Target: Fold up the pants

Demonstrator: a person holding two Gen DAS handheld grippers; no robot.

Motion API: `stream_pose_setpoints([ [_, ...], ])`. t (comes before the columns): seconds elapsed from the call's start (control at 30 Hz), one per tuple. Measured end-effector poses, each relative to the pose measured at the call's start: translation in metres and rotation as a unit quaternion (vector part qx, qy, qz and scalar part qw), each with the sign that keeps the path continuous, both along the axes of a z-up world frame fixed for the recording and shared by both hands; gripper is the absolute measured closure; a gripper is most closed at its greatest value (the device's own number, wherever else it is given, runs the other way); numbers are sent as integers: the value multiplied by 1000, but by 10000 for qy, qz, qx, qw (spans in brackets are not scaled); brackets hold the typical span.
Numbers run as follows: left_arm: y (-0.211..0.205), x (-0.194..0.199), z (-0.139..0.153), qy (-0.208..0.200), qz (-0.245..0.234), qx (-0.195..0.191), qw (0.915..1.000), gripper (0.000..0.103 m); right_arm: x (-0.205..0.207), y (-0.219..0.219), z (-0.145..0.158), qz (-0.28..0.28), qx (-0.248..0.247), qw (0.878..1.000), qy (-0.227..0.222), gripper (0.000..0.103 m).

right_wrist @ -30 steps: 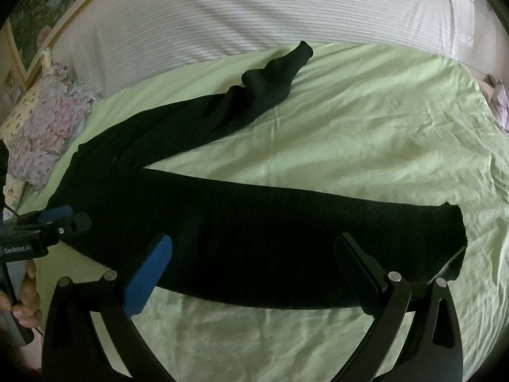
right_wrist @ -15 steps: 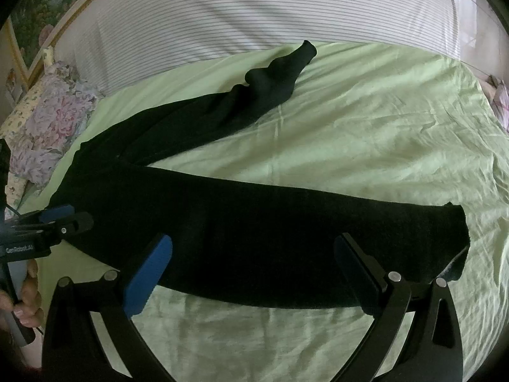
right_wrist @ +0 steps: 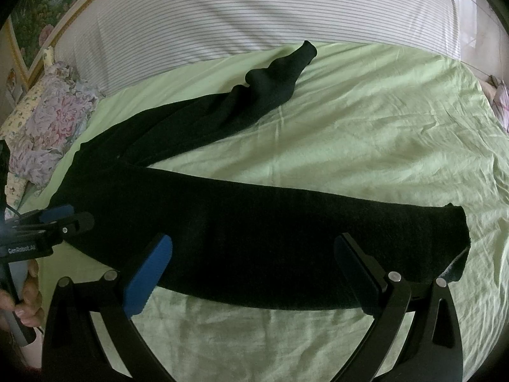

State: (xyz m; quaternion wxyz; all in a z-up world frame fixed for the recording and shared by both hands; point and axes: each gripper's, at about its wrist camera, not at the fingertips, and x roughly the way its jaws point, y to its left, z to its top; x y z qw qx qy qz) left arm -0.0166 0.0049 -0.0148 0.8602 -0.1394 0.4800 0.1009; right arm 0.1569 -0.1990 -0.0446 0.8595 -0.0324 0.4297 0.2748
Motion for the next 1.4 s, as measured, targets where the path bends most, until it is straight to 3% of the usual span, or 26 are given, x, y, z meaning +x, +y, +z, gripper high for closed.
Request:
stream_pose_setpoints([
  [0.93, 9, 9, -12, 190, 2, -192, 9996, 12, 17, 7, 1, -75, 95, 9998, 154, 2],
  [1.4, 18, 35, -17, 299, -92, -246, 9992, 12, 46, 8, -2, -167, 160, 9994, 241, 2],
])
